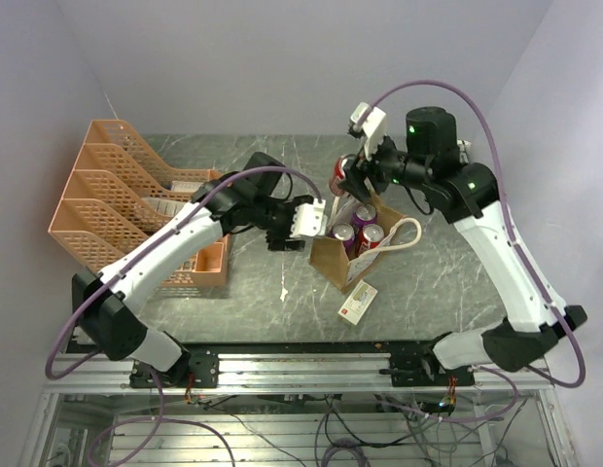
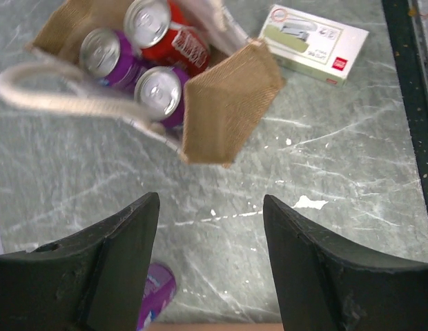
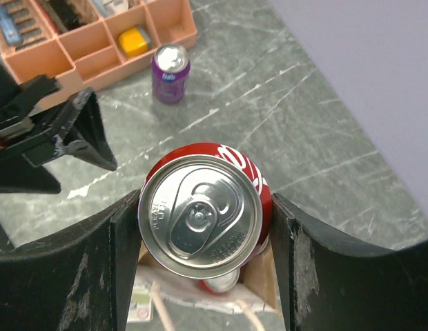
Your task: Place the beverage into the canvas bag
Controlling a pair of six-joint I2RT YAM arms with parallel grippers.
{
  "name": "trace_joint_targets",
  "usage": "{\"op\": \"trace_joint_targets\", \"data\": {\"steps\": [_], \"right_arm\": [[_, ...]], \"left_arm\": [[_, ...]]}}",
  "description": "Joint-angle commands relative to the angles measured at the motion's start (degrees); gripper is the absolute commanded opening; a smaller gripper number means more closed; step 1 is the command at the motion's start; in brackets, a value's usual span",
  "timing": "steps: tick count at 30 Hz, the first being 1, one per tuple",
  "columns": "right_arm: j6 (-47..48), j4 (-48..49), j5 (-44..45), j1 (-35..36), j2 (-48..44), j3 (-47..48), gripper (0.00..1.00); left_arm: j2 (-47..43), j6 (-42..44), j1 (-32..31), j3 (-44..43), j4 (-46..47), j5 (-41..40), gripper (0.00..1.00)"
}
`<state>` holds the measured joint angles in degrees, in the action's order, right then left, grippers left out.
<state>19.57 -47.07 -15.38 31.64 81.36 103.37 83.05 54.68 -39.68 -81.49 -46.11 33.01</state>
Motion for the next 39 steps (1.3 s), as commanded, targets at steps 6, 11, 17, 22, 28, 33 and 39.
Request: {"op": "trace_joint_targets", "data": {"steps": [6,11,17,22,28,33,39], "right_arm": [[1.4,3.4,-7.2,-9.1,-11.6,-11.2,0.0],[-1.8,4.9,-9.6,-14.0,-13.7,-16.8,0.0],[-4.3,5.2,-13.2,-18.3,-13.3,-21.1,0.0],[-5.7,6.6,-17.2,-21.0,-13.7,-24.6,0.0],[-6.8,8.2,-18.9,-22.8,-14.4,-26.9,0.0],[-6.9,9.3,-20.2,-23.4,-14.4,-29.0,0.0],[-7.3,13.6,-24.4,-23.7,-14.9,-33.5,0.0]], "left_arm": [[8.3,10.2,-5.9,-7.3,-8.2,5.6,0.71],[10.9,11.6,-8.4,-7.6,-4.9,1.9,0.73],[13.3,11.7,-9.9,-8.5,0.9,-2.5,0.74],[17.0,10.8,-10.6,-11.1,3.3,-5.7,0.75],[20.2,11.2,-10.7,-11.0,5.6,-8.1,0.73],[22.1,10.6,-10.7,-11.7,4.3,-7.6,0.67],[20.9,12.7,-11.8,-9.0,0.9,-4.7,0.41]]}}
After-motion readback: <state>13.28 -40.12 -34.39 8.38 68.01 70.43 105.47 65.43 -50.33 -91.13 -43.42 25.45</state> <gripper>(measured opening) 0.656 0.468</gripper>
